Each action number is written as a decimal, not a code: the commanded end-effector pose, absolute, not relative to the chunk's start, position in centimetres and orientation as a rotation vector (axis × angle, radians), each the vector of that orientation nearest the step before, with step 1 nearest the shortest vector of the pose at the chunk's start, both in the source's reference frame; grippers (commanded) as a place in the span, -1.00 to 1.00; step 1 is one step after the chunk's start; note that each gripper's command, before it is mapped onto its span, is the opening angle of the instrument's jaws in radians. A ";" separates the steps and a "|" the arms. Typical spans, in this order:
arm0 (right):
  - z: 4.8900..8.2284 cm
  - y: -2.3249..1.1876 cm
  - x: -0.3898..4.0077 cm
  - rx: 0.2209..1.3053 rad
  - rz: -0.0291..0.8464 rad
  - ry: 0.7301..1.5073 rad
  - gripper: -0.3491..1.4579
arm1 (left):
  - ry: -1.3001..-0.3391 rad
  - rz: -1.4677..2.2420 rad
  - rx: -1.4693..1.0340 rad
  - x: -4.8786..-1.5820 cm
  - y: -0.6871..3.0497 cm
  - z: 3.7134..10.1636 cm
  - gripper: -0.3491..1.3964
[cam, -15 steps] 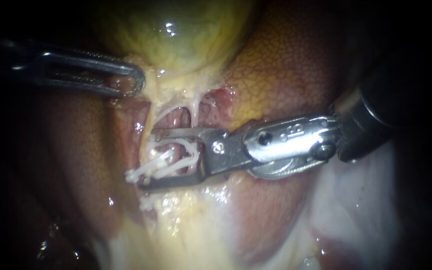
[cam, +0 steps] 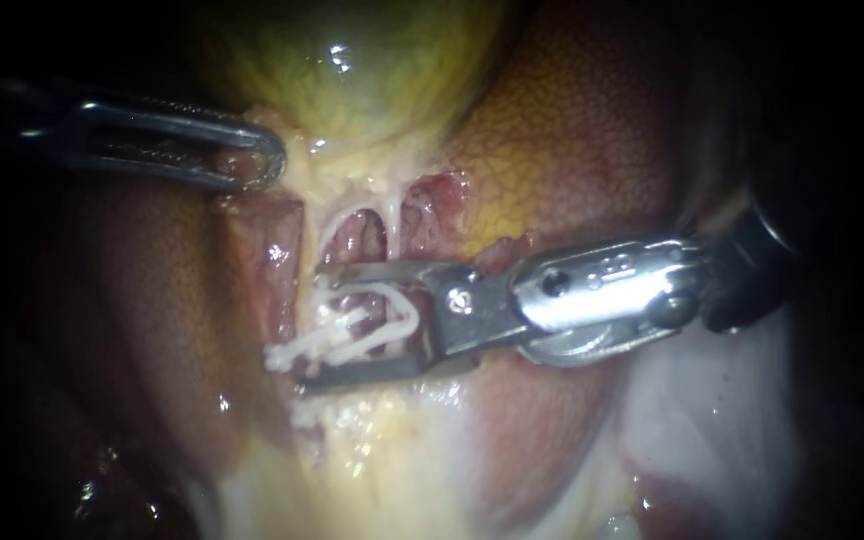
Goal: Clipping third clip left tube
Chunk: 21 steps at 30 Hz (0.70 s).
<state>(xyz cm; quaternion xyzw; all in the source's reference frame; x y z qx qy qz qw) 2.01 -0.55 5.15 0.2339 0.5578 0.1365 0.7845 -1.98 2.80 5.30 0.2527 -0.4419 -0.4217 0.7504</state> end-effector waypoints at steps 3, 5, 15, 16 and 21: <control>5.10 -0.51 1.91 0.503 0.299 1.209 -0.12 | -0.965 -0.923 0.550 -1.96 2.80 5.31 -1.00; 5.08 -0.49 1.86 0.500 0.302 1.211 -0.12 | -0.965 -0.923 0.550 -1.96 2.81 5.31 -1.00; 5.05 -0.47 1.75 0.506 0.306 1.210 -0.12 | -0.965 -0.922 0.550 -1.96 2.81 5.31 -1.00; 5.06 -0.47 1.75 0.506 0.305 1.210 -0.12 | -0.965 -0.922 0.550 -1.95 2.81 5.31 -1.00; 5.14 -0.45 1.76 0.510 0.316 1.210 -0.12 | -0.965 -0.922 0.551 -1.95 2.81 5.31 -1.00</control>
